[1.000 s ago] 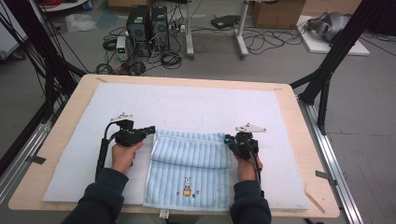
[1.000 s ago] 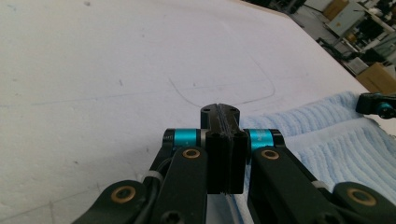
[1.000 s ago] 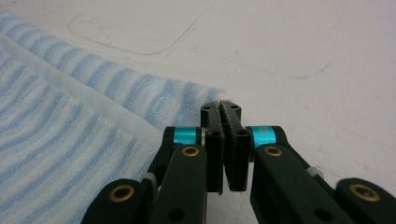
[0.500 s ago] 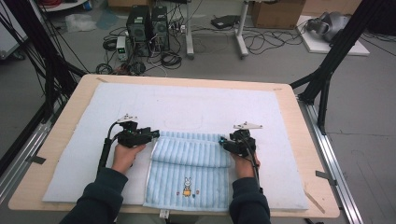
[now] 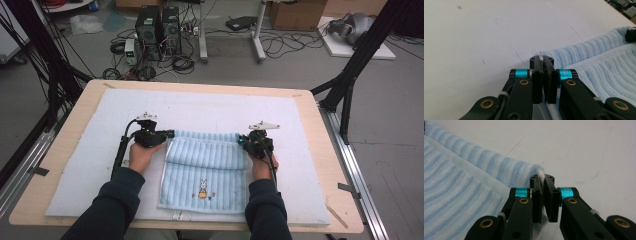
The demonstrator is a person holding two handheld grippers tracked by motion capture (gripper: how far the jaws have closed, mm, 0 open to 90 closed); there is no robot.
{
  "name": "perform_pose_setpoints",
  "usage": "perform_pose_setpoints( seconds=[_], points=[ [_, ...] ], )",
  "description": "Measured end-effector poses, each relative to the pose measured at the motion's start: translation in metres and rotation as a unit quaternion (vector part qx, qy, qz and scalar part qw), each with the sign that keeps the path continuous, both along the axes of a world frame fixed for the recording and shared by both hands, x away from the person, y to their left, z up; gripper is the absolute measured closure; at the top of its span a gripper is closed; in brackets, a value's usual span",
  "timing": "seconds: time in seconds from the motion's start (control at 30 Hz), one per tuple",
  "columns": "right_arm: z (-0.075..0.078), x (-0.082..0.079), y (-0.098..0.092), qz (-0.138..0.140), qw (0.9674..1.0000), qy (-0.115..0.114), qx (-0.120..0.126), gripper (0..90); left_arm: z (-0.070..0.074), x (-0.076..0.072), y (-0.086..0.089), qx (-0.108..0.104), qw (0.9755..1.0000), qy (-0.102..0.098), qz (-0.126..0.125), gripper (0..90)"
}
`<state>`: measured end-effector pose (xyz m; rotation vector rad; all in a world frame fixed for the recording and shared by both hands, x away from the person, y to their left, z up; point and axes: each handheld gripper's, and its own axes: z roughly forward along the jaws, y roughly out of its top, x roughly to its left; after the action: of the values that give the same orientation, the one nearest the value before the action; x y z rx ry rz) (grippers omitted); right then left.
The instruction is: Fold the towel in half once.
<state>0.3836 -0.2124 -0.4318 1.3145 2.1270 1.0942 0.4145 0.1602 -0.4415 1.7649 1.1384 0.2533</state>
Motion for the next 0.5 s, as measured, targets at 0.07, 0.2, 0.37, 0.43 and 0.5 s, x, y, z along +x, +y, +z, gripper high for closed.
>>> perform_pose_setpoints(
  seconds=[0.07, 0.2, 0.37, 0.43, 0.5],
  points=[
    [0.002, 0.010, 0.000, -0.007, 1.0000, -0.001, 0.004, 85.9, -0.001, 0.006, -0.001, -0.009, 0.9997, -0.020, 0.010, 86.5],
    [0.004, 0.023, 0.002, -0.015, 0.9998, -0.008, -0.003, 85.8, -0.005, 0.016, -0.001, -0.004, 0.9997, -0.020, 0.012, 86.5],
    [-0.001, 0.027, 0.005, -0.023, 0.9996, -0.002, -0.016, 77.5, -0.006, 0.017, 0.001, -0.017, 0.9996, -0.008, 0.020, 71.4],
    [0.000, 0.026, 0.002, -0.027, 0.9996, 0.001, -0.001, 63.8, -0.001, 0.015, 0.004, -0.024, 0.9994, -0.015, 0.020, 61.2],
    [0.005, 0.022, -0.002, -0.034, 0.9994, -0.009, 0.005, 55.2, 0.004, 0.012, 0.008, -0.032, 0.9989, -0.025, 0.025, 55.4]
  ],
)
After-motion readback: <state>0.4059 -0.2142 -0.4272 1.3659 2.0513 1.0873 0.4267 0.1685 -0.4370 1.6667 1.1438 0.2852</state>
